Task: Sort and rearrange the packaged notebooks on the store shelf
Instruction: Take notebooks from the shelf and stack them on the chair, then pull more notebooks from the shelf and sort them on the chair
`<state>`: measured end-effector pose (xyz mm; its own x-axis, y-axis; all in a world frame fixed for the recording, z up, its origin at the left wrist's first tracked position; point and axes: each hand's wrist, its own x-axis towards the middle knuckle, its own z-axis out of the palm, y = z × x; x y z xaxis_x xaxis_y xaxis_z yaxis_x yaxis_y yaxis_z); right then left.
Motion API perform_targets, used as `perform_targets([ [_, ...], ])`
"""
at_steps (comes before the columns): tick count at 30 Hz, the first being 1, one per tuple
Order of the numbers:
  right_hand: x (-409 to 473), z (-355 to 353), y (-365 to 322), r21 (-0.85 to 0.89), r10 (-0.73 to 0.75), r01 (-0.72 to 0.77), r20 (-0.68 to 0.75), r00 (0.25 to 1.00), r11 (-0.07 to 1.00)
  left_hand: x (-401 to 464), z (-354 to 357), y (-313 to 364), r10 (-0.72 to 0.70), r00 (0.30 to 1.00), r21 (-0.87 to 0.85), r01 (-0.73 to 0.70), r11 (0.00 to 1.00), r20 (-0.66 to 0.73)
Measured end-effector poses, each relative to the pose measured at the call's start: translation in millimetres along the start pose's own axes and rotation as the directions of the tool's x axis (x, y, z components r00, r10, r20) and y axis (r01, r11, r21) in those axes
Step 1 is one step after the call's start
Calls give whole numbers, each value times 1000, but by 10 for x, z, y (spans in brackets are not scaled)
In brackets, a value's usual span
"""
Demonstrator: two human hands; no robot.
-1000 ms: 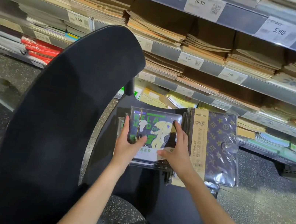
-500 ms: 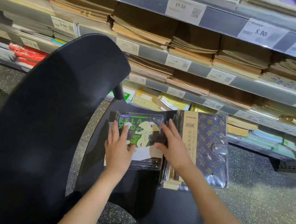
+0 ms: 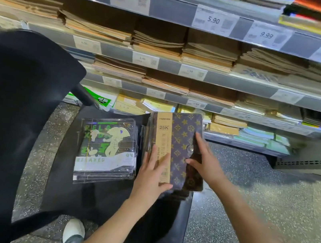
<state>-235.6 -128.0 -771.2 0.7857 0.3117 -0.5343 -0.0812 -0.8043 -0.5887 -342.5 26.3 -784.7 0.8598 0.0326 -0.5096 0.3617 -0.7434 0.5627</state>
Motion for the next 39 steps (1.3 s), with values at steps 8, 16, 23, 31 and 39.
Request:
perform_targets([
  [8, -121, 195, 103, 77, -11, 14, -41, 999, 997, -76, 43, -39, -25, 999, -97, 22, 995, -31],
  [16, -199, 49, 34, -190, 56, -42, 72, 996, 981, -137, -219, 124, -103, 991, 259, 79, 963, 82],
  [23, -460, -428, -281, -340, 16, 12, 80, 997, 941, -229, -639, 530, -94, 992, 408, 51, 911, 85],
  [31, -853, -1111, -697, -378, -67, 76, 37, 997, 923, -467, -1247, 1190, -22, 1000, 411, 12, 912, 21],
  [39, -1232, -1940, -1364, -481, -194, 162, -17, 981, 862, -815, -2079, 1857, 48, 998, 416, -23, 909, -50],
])
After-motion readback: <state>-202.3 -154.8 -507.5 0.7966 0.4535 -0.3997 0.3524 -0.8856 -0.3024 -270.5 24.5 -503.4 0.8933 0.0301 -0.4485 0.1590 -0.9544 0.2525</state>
